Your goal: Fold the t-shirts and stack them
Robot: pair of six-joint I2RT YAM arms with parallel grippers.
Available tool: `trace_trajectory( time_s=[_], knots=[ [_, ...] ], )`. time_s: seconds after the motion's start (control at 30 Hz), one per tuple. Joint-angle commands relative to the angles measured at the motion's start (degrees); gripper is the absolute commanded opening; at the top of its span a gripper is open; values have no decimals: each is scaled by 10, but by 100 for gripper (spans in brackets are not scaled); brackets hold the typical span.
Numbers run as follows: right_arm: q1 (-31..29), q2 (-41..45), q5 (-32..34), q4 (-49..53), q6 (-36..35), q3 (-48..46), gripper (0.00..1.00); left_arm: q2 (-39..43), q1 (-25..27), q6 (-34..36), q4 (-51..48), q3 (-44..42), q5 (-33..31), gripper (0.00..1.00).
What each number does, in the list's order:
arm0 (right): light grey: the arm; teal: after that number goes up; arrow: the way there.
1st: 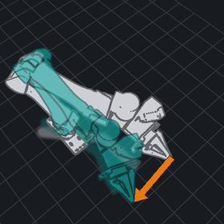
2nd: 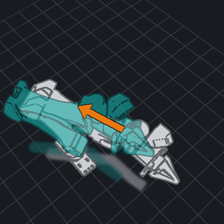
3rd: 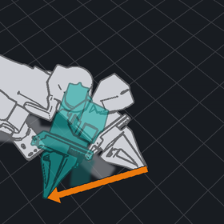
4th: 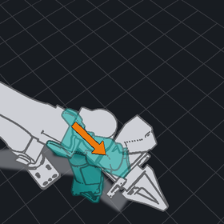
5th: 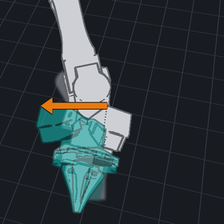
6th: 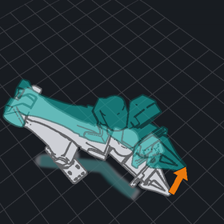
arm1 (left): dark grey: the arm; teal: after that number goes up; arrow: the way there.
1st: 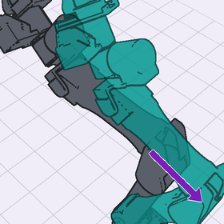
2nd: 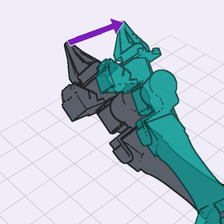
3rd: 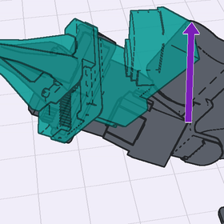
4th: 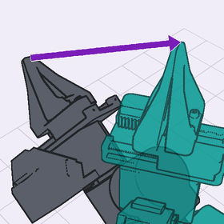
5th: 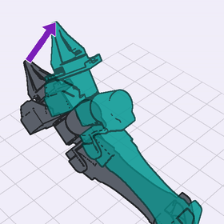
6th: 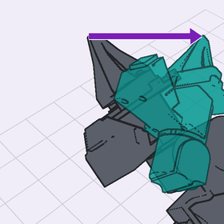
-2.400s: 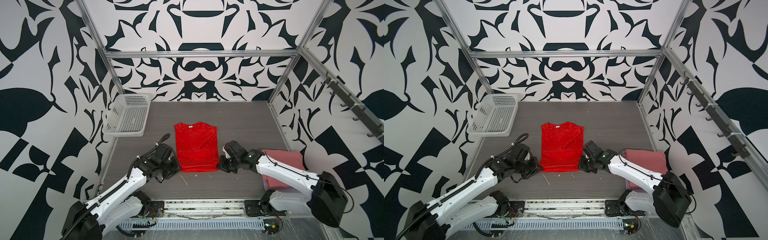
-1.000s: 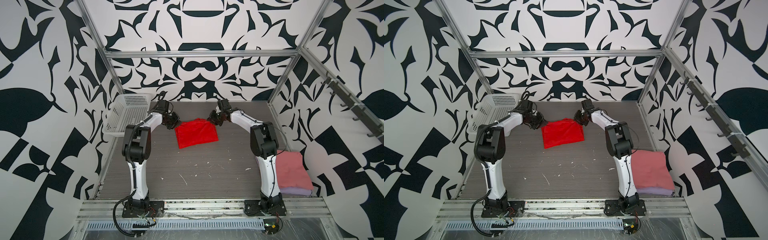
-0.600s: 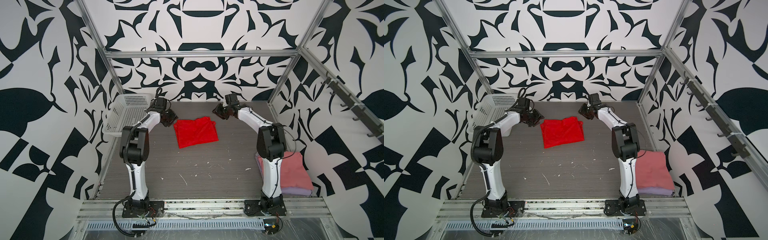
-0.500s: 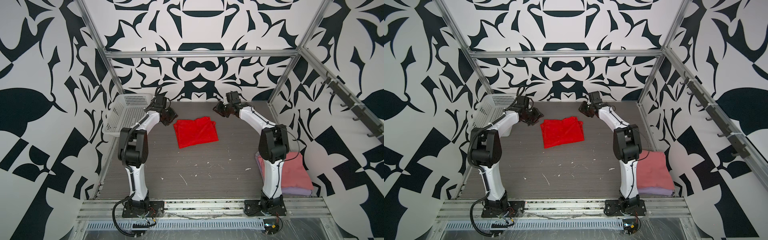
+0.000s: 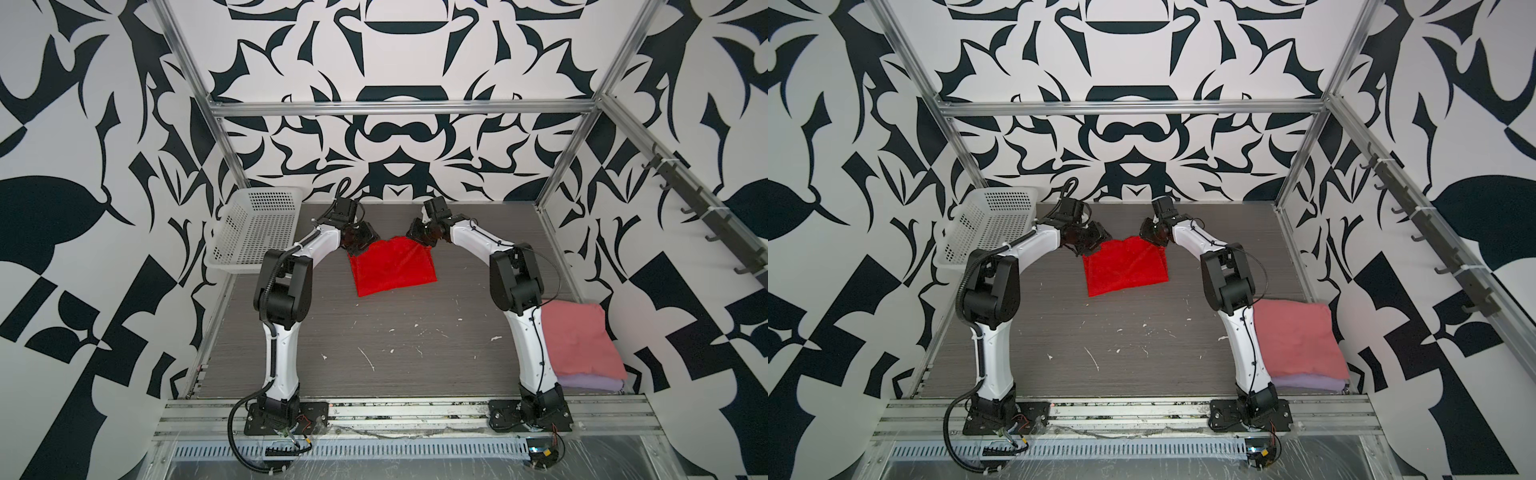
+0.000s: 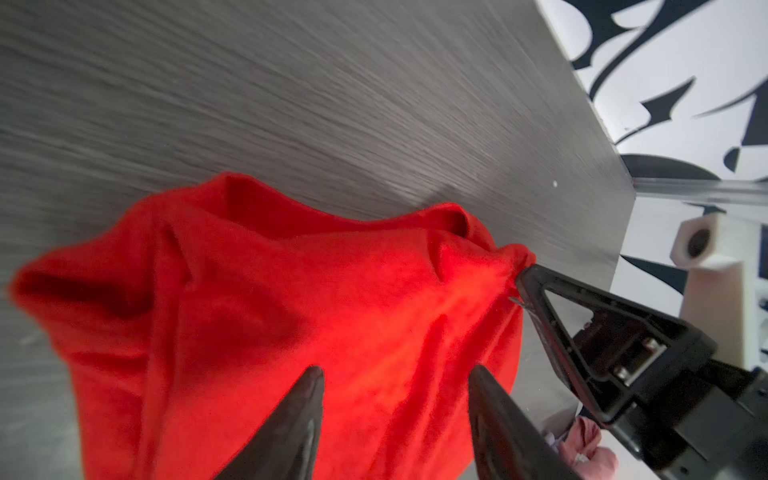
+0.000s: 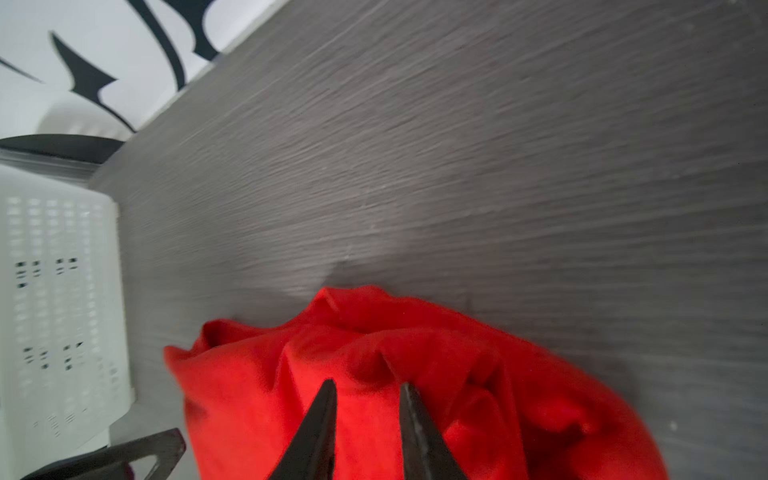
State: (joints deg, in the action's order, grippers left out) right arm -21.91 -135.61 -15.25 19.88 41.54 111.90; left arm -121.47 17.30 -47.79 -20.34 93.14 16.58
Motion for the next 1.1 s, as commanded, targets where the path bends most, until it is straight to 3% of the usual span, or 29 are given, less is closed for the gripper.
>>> trace_trajectory(
  time_s=[0.0, 0.3, 0.5, 0.77, 0.93, 1.07],
  knots=[
    [9, -1, 19, 5, -14, 51, 31, -17, -17, -25, 24, -8, 2, 58],
    [23, -37, 31, 34, -23, 73, 29, -3, -53, -47, 50, -75, -7, 58],
    [25, 12, 62, 50, -64, 60, 29, 41, -55, -46, 71, -88, -4, 59],
    [-39, 128, 167, 66, -164, -29, 42, 148, -55, 62, 18, -147, -11, 78],
    [-81, 113, 195, 102, -179, -21, 46, 177, -55, 110, 24, -228, 33, 99],
    [-107, 72, 213, 134, -179, 13, 46, 177, -55, 131, 54, -280, 60, 99]
  ],
)
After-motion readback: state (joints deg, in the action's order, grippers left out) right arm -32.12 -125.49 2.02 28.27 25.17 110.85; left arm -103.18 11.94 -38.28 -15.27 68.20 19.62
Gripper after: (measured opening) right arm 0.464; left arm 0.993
